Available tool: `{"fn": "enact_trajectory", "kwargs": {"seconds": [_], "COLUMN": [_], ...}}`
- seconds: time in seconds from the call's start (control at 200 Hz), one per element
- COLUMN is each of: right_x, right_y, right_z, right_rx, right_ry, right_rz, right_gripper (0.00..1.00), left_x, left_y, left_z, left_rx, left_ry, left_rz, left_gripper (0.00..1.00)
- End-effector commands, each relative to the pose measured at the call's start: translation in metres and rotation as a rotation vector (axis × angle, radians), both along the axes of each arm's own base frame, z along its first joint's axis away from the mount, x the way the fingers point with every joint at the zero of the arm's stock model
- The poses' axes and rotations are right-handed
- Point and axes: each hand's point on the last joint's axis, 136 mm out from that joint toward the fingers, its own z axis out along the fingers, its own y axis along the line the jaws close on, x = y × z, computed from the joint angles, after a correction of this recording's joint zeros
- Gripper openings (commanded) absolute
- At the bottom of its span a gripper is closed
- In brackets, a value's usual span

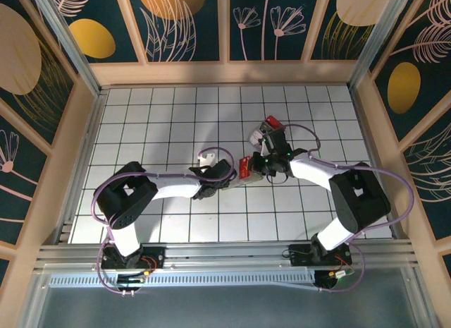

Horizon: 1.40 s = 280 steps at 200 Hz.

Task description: Take the credit cards out of the card holder

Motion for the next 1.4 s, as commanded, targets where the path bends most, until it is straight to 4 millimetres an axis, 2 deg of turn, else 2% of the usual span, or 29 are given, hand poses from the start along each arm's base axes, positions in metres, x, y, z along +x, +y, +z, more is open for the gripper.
{"fn": "enact_trajectory", "kwargs": {"seconds": [0.0,0.25,0.415,0.505,0.816,0.936,0.961,1.016,1.196,1.396], "right_x": [0.009,0.050,0.079,0.092,0.134,0.147,0.148,0.152,0.160,0.163], "right_y": [-0.022,-0.037,-0.047,-0.052,-0.090,-0.094,-0.095,-0.096,-0.105,-0.108], "right_z": [0.013,0.063,0.088,0.095,0.098,0.106,0.107,0.108,0.101,0.093], "right_rx": [-0.138,-0.249,-0.278,-0.288,-0.611,-0.625,-0.630,-0.647,-0.684,-0.678], "right_ry": [-0.063,-0.243,-0.334,-0.374,-0.518,-0.560,-0.567,-0.578,-0.565,-0.542], "right_rz": [-0.012,0.000,0.005,0.025,0.146,0.194,0.206,0.227,0.284,0.340], "right_gripper": [0.00,0.00,0.00,0.00,0.00,0.00,0.00,0.00,0.00,0.00], "left_x": [-0.034,-0.021,-0.010,-0.002,0.002,0.002,0.004,0.005,0.011,0.013], "left_y": [0.046,0.053,0.063,0.066,0.059,0.055,0.053,0.051,0.046,0.045], "left_z": [-0.035,-0.031,-0.025,-0.019,0.000,0.007,0.017,0.022,0.038,0.043], "left_rx": [0.215,0.238,0.239,0.234,0.188,0.145,0.116,0.102,0.075,0.066], "left_ry": [0.161,0.135,0.112,0.095,0.073,0.056,0.035,0.023,-0.013,-0.025], "left_rz": [-0.017,-0.008,0.011,0.017,0.001,0.000,0.002,0.001,-0.005,-0.004], "left_gripper": [0.99,0.99,0.99,0.99,0.99,0.99,0.99,0.99,0.99,0.99]}}
